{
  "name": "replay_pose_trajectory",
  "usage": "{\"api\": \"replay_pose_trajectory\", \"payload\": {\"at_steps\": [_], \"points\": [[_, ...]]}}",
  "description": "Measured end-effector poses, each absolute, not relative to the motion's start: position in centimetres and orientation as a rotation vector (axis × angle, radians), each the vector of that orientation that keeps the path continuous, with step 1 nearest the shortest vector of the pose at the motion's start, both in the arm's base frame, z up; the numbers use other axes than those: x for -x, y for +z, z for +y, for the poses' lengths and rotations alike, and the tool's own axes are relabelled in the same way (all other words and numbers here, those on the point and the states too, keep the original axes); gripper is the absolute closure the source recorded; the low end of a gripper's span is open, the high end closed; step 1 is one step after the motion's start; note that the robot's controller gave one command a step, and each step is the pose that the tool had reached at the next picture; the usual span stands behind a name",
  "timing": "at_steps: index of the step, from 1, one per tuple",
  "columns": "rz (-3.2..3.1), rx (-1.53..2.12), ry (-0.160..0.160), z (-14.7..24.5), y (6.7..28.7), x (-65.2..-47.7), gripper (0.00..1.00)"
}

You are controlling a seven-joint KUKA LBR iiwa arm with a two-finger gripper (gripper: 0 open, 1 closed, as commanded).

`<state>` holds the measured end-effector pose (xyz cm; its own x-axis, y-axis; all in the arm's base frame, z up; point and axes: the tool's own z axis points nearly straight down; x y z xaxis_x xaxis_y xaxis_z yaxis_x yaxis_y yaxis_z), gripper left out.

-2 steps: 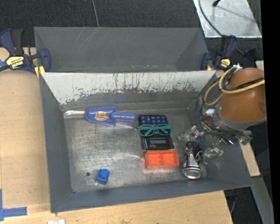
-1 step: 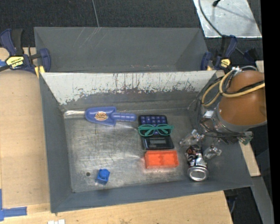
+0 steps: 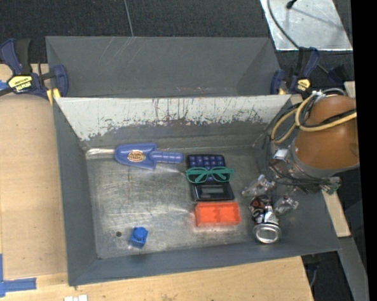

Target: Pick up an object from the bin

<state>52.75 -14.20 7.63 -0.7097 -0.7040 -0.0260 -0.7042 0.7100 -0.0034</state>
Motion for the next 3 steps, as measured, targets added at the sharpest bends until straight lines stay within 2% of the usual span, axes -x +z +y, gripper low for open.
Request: {"api": "replay_pose_trajectory", "payload": {"at_steps": [3], "points": [[2.895,1.2,0.001,-14.3,9.3,-52.6,1.0]]}}
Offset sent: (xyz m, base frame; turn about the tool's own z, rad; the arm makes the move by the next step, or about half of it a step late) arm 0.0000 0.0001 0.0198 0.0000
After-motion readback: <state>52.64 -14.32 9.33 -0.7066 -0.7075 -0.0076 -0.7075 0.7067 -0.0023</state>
